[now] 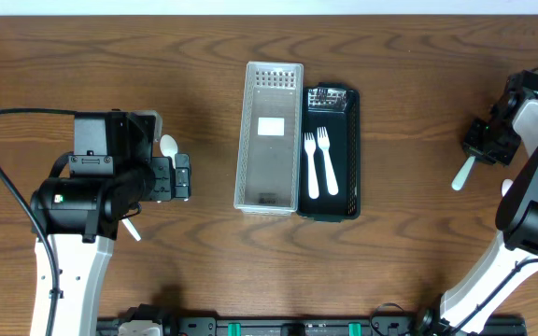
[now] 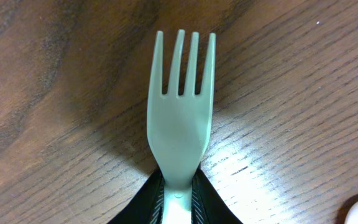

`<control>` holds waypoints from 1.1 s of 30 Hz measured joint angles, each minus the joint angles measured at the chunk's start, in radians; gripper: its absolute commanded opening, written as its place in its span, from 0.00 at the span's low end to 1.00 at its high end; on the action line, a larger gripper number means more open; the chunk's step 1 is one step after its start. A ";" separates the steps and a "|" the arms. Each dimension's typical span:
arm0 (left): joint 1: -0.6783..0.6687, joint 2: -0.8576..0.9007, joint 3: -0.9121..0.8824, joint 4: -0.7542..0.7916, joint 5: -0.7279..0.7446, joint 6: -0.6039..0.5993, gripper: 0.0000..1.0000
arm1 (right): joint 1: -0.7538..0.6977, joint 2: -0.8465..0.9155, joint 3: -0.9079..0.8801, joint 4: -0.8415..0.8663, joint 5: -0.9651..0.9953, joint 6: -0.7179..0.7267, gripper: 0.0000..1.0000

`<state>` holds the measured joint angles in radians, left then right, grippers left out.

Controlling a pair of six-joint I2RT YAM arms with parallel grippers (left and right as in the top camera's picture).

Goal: Pack container
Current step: 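Grasp the third white fork with the right gripper, then drop the third fork into the black basket beside the others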

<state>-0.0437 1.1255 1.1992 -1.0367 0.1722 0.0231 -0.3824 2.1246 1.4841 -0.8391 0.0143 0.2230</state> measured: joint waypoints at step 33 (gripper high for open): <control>0.000 0.000 0.000 0.000 0.000 0.000 0.98 | 0.288 -0.253 0.125 -0.117 -0.114 -0.012 0.01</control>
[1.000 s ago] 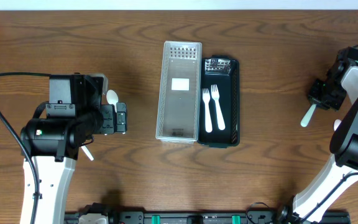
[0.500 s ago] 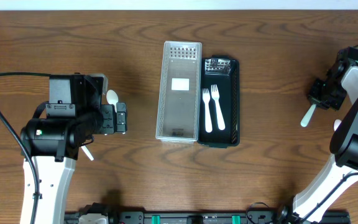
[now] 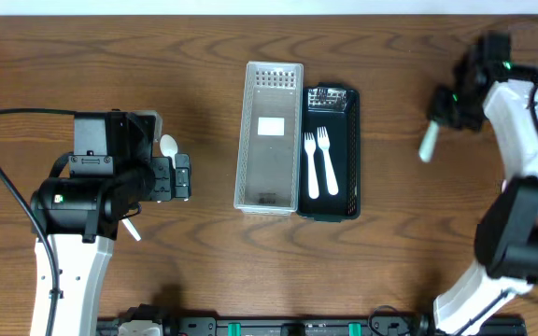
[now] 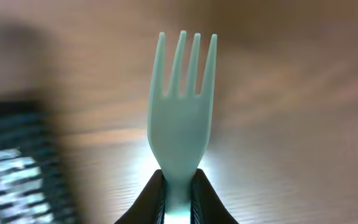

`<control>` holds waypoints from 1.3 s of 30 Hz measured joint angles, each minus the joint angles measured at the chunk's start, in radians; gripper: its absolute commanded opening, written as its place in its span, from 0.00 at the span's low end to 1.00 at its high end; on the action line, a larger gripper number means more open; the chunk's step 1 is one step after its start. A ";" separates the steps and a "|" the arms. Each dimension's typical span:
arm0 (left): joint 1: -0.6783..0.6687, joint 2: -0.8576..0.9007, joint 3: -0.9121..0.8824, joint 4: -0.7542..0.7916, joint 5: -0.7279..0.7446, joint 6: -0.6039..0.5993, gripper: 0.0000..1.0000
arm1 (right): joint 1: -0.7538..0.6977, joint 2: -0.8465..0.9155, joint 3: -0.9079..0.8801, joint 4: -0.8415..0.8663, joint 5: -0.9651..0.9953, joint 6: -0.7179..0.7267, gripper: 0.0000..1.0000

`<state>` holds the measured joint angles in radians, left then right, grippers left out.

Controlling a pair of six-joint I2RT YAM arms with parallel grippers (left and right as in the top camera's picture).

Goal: Pack container
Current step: 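Drop the third fork into the black basket beside the others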

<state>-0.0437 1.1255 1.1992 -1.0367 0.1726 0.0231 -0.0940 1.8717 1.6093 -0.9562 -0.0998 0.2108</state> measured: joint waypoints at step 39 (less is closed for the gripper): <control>0.000 0.000 0.000 -0.004 0.000 0.000 0.98 | 0.445 0.069 0.070 -0.053 0.069 0.085 0.64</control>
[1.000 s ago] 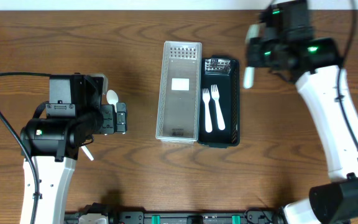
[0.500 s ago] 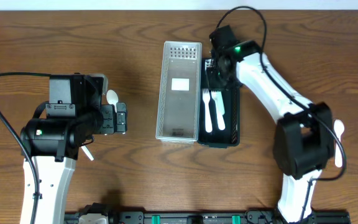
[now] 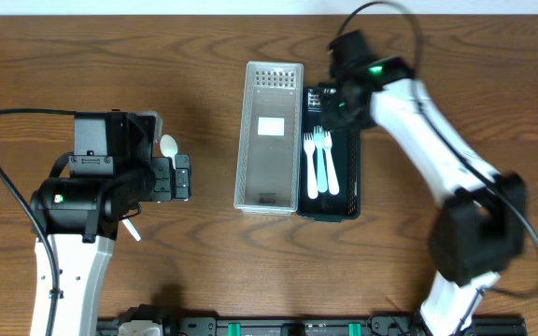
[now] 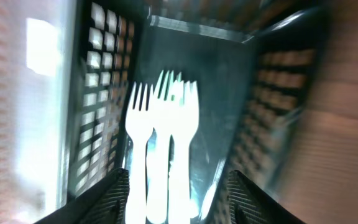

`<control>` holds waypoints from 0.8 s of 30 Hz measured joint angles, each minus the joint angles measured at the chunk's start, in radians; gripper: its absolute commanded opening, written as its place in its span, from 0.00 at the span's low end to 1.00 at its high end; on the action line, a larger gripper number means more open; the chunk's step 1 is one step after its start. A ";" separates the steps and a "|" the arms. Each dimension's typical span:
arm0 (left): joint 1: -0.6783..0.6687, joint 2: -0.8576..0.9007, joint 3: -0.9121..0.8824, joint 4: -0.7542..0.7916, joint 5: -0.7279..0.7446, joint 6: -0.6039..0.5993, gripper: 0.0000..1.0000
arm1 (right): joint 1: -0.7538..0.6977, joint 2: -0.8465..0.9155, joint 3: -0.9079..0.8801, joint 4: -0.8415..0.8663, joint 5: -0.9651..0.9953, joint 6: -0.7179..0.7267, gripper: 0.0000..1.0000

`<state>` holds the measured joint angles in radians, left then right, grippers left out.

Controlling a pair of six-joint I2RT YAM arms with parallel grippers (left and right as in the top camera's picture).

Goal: Pack container
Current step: 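Drop the third fork into the black basket beside the others, then move the right gripper to the white spoon and grasp it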

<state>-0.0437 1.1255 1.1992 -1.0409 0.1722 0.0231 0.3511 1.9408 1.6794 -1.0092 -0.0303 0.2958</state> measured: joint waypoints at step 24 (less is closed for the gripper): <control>0.000 0.000 0.000 -0.008 0.000 0.000 0.98 | -0.904 -0.407 -0.362 0.029 0.000 -0.256 0.90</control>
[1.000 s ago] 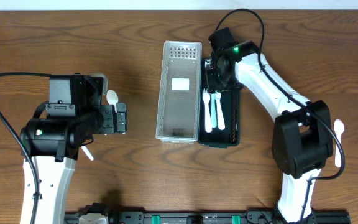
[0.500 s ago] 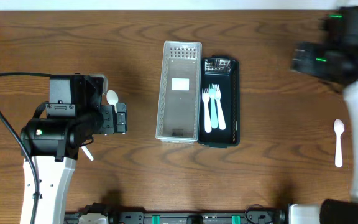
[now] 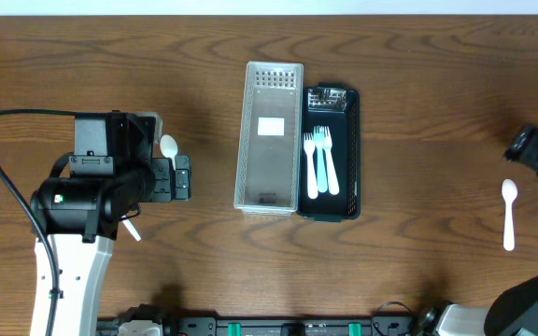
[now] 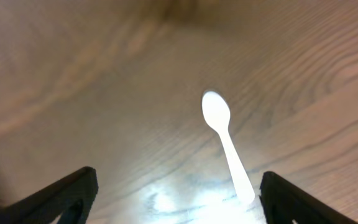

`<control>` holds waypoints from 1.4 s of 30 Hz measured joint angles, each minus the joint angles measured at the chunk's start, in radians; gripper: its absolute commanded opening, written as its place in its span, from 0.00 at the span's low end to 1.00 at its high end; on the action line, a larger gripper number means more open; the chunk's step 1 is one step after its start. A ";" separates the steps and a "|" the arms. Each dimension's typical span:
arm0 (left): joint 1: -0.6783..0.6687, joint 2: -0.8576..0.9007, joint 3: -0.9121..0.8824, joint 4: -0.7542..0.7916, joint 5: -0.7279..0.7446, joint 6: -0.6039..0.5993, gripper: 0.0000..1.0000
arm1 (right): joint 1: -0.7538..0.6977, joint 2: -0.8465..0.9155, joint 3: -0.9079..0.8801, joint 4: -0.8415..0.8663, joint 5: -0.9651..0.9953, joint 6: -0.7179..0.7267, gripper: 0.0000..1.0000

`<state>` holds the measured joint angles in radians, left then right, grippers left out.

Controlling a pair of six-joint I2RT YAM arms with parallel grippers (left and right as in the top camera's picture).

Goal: Pack container
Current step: 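Move the right gripper to the white spoon and grasp it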

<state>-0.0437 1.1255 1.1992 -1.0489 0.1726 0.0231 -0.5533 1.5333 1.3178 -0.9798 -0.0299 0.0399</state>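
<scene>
Three pale forks point(image 3: 320, 161) lie side by side in the black tray point(image 3: 351, 121), which stands against the clear mesh container point(image 3: 269, 79). At the far right a white spoon point(image 3: 509, 213) point(image 4: 225, 134) lies flat on the table. My right gripper point(image 3: 529, 149) point(image 4: 176, 208) hovers over it, open wide with nothing held; its dark fingers point(image 4: 70, 193) frame the spoon's handle end. My left gripper point(image 3: 183, 175) rests at the left above another white spoon point(image 3: 168, 145), whose handle is mostly hidden under the arm.
The brown wooden table point(image 3: 418, 252) carries only these things. The mesh container has a white label point(image 3: 270, 127) on its floor and nothing else inside. The left arm's body point(image 3: 92, 196) and its cable take up the left side.
My right gripper was open over the black tray with the third fork lying beside the other two. Now it is at the far right, open above the white spoon on the table.
My right gripper held a pale fork at the far right edge, with two forks in the tray. Then it held the fork nearer the tray. Then it was open over the tray, three forks inside. Now it is over the spoon. The left arm has stayed still.
</scene>
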 measured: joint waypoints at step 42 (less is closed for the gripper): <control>0.000 0.000 0.000 -0.010 0.000 0.000 0.98 | -0.092 0.306 -0.219 0.390 -0.004 -0.139 0.91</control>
<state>-0.0437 1.1255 1.1995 -1.0588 0.1726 0.0231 -0.6449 1.8393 1.0992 -0.5900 -0.0341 -0.0990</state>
